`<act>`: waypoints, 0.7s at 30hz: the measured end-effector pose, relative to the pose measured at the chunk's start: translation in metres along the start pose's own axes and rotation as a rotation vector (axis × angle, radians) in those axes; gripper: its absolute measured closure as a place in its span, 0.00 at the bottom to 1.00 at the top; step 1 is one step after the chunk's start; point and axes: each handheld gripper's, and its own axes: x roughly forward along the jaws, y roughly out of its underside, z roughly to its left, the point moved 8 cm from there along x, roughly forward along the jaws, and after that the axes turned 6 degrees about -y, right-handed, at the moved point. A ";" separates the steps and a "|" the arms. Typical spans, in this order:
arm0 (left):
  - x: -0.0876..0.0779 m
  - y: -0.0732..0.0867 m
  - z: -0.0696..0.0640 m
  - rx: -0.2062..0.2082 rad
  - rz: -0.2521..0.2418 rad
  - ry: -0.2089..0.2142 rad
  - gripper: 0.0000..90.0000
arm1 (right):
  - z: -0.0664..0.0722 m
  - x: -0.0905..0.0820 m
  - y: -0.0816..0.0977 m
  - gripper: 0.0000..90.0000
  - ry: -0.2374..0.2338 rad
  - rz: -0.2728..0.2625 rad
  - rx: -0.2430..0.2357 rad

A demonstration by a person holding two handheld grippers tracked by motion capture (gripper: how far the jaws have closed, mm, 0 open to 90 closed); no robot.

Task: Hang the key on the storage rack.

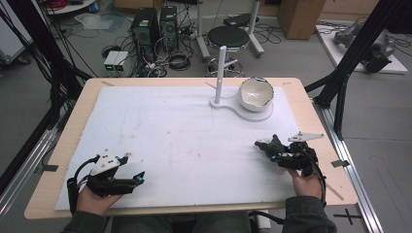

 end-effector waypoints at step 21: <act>0.000 0.000 0.000 -0.002 -0.001 0.001 0.24 | 0.007 -0.007 -0.009 0.50 0.000 -0.050 -0.025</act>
